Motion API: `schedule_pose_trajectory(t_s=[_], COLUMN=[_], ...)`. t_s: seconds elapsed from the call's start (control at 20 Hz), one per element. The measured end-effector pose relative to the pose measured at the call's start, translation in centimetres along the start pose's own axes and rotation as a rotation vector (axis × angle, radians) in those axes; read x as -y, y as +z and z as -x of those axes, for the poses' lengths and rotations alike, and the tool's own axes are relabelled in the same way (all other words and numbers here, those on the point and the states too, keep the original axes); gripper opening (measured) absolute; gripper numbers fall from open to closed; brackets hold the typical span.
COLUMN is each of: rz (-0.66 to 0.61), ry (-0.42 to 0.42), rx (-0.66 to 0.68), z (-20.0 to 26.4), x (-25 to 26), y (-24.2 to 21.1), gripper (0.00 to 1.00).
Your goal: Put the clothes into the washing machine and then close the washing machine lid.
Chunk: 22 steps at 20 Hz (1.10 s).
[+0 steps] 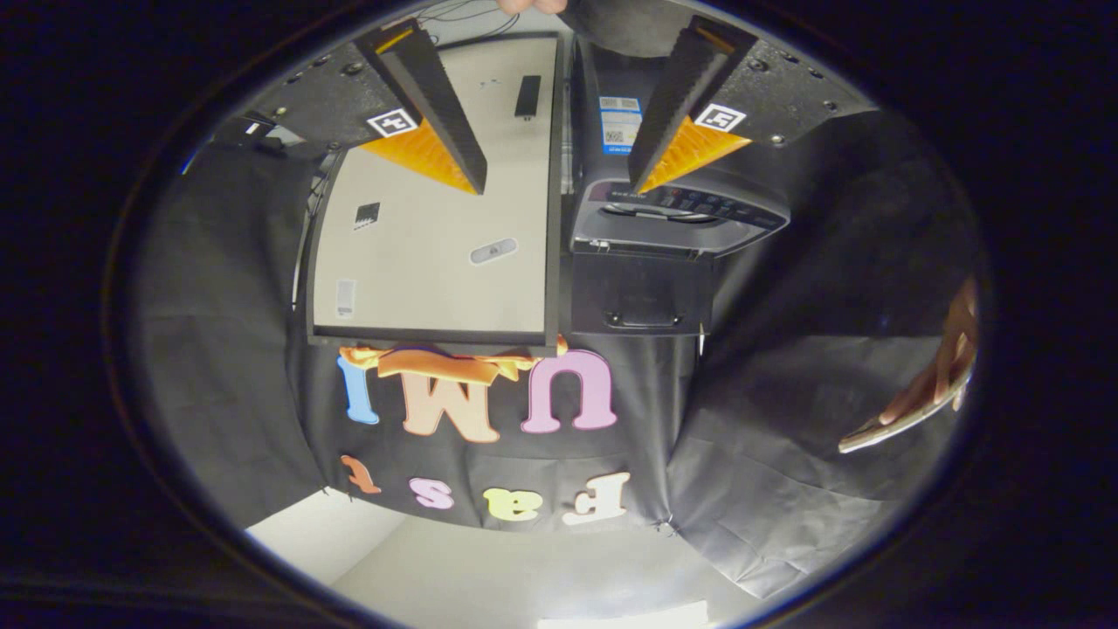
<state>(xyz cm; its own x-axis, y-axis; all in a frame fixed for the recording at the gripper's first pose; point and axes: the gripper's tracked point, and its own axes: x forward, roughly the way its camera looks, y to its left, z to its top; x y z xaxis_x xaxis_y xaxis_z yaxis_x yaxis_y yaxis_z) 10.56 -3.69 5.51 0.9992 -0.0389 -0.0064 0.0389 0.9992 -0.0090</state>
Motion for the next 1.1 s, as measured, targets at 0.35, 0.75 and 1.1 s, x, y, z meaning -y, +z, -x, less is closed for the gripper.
schedule_pose_trajectory(t_s=[0.35,0.75,1.1], rz=[0.011,0.011,0.048], ry=[-0.023,-0.029,-0.044], rx=[0.001,0.000,0.053], z=[-3.2,-7.0,-8.5], x=[0.9,1.4,2.4], y=[2.8,3.1,7.0], gripper=[0.99,0.99,0.99])
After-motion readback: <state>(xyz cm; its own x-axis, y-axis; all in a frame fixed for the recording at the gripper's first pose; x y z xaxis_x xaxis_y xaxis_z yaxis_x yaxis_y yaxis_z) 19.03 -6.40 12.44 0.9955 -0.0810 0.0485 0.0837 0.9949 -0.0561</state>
